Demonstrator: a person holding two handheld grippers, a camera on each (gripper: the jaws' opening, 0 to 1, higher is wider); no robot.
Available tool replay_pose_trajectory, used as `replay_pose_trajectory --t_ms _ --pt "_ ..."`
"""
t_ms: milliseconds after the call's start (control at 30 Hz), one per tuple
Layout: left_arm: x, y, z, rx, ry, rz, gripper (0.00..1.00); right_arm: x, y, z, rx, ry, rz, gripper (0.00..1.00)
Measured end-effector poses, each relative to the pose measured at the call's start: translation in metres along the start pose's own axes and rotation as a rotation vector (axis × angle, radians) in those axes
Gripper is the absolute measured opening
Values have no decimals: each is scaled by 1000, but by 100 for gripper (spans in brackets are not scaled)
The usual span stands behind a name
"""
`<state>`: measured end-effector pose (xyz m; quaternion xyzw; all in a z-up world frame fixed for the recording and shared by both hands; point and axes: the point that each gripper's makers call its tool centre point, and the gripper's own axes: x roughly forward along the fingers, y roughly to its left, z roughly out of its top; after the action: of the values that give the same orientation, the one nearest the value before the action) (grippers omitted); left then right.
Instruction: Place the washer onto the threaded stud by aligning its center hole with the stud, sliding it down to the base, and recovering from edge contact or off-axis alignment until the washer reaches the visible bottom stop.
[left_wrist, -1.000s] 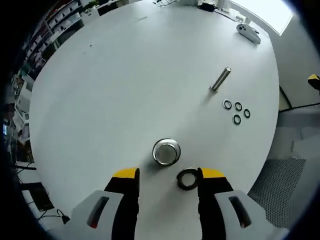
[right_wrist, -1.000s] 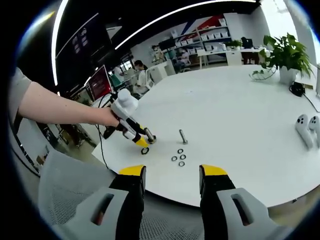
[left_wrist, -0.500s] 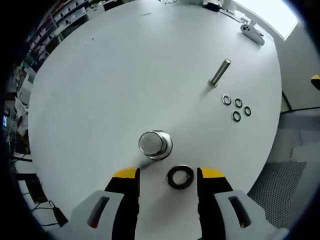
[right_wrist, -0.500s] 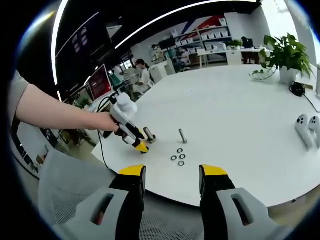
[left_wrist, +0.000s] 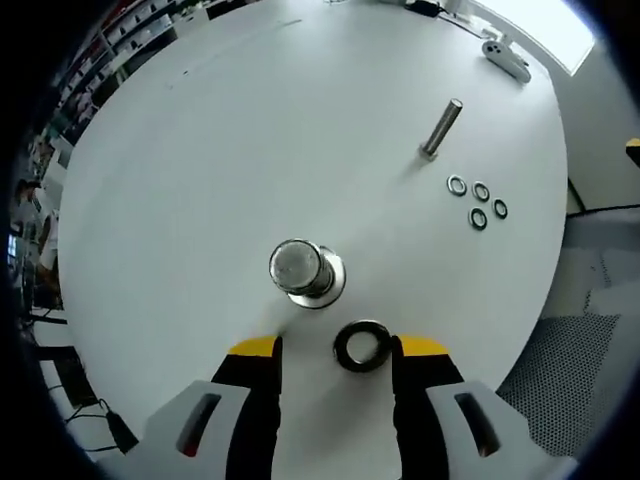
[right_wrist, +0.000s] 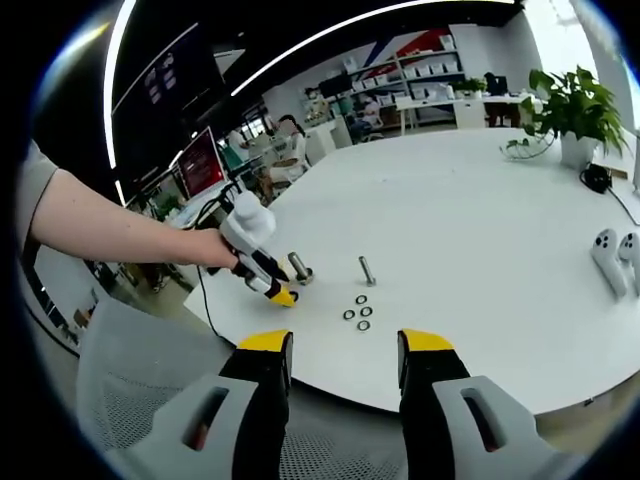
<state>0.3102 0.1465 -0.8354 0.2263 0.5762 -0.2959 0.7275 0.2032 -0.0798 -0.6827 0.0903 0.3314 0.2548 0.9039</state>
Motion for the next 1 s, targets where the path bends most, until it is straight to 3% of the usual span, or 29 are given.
replay_pose_trajectory --t_ms 400,600,1000 --pt "2 1 1 49 -5 3 41 0 -1 0 2 1 -2 43" --pt "1 8 -4 18 13 12 39 0 -2 0 3 0 -3 43" --pt "0 3 -6 38 -17 8 30 0 -2 0 1 2 -3 43"
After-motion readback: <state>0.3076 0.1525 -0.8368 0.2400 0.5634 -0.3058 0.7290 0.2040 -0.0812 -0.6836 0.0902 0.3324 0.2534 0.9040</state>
